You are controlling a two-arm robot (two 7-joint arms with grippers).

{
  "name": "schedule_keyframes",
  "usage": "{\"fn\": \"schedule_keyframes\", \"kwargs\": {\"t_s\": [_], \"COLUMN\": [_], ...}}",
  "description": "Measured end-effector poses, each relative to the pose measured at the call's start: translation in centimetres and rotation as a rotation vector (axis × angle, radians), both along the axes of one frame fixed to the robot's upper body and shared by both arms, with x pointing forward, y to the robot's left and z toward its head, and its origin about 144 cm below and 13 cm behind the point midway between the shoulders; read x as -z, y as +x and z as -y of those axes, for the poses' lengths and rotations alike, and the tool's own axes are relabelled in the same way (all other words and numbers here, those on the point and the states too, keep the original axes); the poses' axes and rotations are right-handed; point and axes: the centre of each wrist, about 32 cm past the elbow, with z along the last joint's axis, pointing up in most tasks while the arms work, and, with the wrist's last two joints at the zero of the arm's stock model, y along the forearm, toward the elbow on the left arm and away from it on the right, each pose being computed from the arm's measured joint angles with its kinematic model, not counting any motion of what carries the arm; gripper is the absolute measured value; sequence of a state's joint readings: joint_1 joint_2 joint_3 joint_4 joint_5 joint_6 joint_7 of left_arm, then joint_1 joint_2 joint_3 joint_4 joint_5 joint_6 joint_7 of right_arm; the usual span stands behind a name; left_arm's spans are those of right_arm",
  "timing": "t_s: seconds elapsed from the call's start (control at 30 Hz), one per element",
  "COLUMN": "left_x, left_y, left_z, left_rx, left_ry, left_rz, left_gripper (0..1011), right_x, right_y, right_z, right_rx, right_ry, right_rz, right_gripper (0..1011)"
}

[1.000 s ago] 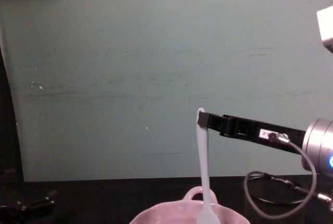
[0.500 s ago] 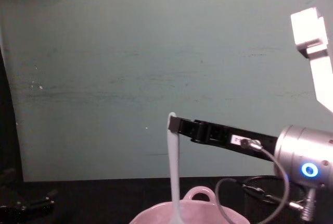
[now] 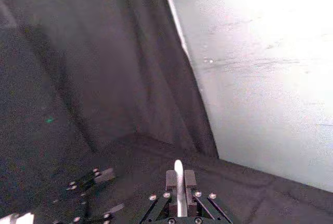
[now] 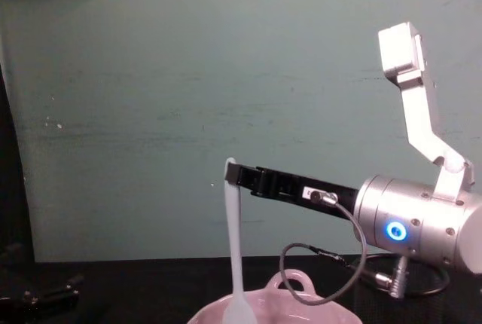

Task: Use the one hand to pick up the spoon and stir the clear water in the bowl.

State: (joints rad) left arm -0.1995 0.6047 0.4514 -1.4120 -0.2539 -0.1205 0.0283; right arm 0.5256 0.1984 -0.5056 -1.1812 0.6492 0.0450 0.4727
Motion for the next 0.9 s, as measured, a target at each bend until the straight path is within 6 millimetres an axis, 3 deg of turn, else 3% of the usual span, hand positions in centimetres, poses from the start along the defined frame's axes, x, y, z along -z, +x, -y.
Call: {"fn": "schedule_keyframes", "kwargs": {"t_s": [0.37, 0.63, 0.9], "left_x": [0.0, 0.0, 0.0], "left_y": [0.0, 0.0, 0.0], "left_z": [0.0, 0.0, 0.0], "left_rx": [0.0, 0.0, 0.0], "left_ry": [0.0, 0.0, 0.0], "left_rz": [0.0, 0.0, 0.0], "left_gripper": [1011, 1011, 1011], "right_x": [0.0, -0.4, -0.8], "right_y": [0.9, -0.2, -1.8], "right_z": [2.3, 4.3, 4.8], "right_rx": [0.082, 0.112, 0.091], "right_ry": [0.006, 0.006, -0.012], "right_rz": [0.003, 0.014, 0.017], "right_gripper": [95, 95, 95]}}
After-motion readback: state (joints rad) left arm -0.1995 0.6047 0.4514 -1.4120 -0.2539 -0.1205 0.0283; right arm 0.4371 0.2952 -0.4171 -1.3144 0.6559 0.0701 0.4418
